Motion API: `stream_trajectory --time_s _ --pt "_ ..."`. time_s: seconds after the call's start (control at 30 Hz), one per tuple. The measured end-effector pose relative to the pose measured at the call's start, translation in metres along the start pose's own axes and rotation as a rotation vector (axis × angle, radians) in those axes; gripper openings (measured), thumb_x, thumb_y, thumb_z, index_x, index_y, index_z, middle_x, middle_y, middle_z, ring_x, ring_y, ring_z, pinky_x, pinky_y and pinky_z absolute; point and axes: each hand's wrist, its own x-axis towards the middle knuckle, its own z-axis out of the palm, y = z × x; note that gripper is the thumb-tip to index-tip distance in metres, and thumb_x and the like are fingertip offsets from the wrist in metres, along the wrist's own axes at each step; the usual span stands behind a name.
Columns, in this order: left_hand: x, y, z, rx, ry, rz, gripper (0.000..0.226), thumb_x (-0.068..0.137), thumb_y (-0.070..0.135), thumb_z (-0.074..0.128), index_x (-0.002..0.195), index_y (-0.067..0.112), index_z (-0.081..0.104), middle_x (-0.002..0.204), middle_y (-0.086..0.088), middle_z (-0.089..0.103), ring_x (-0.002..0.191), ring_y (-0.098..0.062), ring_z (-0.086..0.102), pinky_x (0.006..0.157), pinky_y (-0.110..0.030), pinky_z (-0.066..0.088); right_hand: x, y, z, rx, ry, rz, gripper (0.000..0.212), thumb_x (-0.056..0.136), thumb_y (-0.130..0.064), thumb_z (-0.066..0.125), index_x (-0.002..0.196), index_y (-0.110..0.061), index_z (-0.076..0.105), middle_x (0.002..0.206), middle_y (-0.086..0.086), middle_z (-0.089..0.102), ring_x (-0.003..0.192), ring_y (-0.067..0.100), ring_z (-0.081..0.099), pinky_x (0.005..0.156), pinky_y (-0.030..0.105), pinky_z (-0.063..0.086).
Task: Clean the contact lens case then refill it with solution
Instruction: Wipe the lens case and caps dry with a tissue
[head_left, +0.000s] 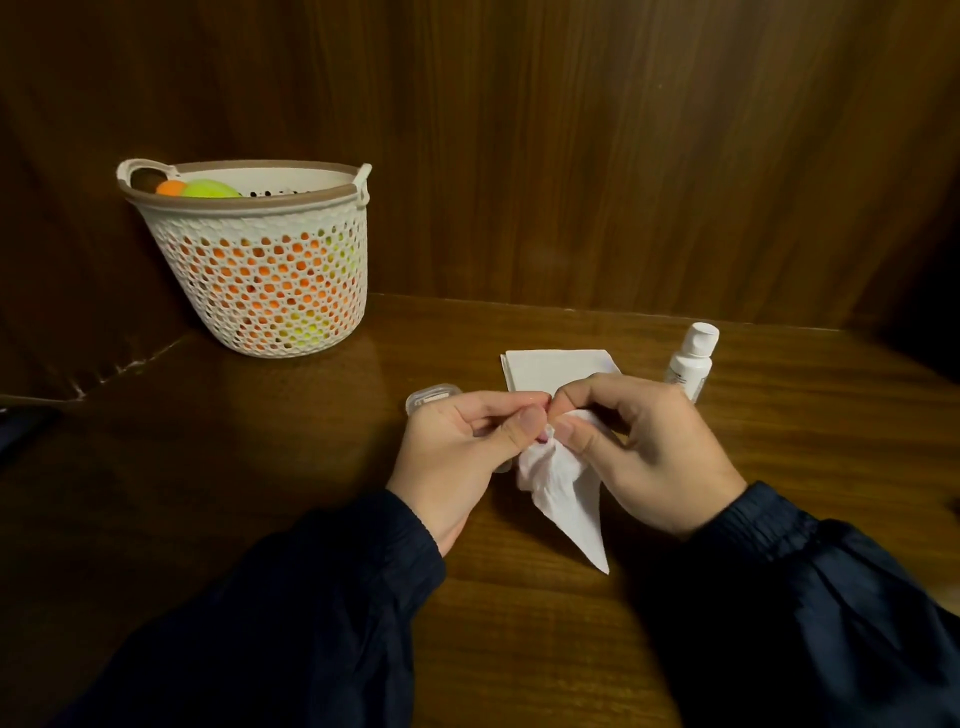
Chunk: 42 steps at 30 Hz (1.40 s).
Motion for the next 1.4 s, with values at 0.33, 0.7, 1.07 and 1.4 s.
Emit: stream_trajectory --time_s 0.33,0.7,1.07,1.4 --pt "0.0013 0.0008 0.0031 -0.073 0.023 -0.022 0.031 0.068 0.042 0.084 0.098 0.034 0.086 0.104 -0.002 0.083 0.107 -0.032 0.076 0.09 -0.046 0.06 0.0027 -0.005 0.0094 -0.084 0.201 -0.054 0.005 0.095 -0.023 0.071 0.096 -0.028 0.072 0.093 -0.023 0.069 0.094 -0.001 0.066 0.08 0.013 0.052" --pt "-0.0005 0.0026 0.0039 -0.023 -0.015 -0.018 0.024 0.072 0.038 0.081 0.095 0.036 0.086 0.096 0.0 0.083 0.087 -0.015 0.078 0.071 -0.027 0.061 -0.0017 -0.0049 0.0089 0.016 0.205 -0.056 0.014 0.096 -0.018 0.074 0.096 -0.032 0.072 0.094 -0.021 0.072 0.096 0.004 0.068 0.083 0.021 0.055" --pt "0.0029 0.0023 0.0016 -0.048 0.006 -0.052 0.029 0.069 0.038 0.083 0.097 0.033 0.086 0.106 -0.001 0.083 0.104 -0.023 0.078 0.09 -0.048 0.06 0.0019 -0.0039 0.0083 -0.088 0.18 -0.044 0.012 0.096 -0.023 0.072 0.096 -0.034 0.068 0.094 -0.026 0.068 0.096 -0.002 0.065 0.082 0.011 0.048" --pt "0.0031 0.003 0.0013 -0.058 0.014 -0.029 0.028 0.072 0.037 0.083 0.099 0.032 0.085 0.109 -0.002 0.083 0.109 -0.028 0.077 0.101 -0.064 0.055 -0.0004 -0.0034 0.0088 0.034 0.173 0.001 0.012 0.097 -0.024 0.073 0.096 -0.035 0.07 0.094 -0.021 0.071 0.096 0.003 0.067 0.083 0.022 0.053"
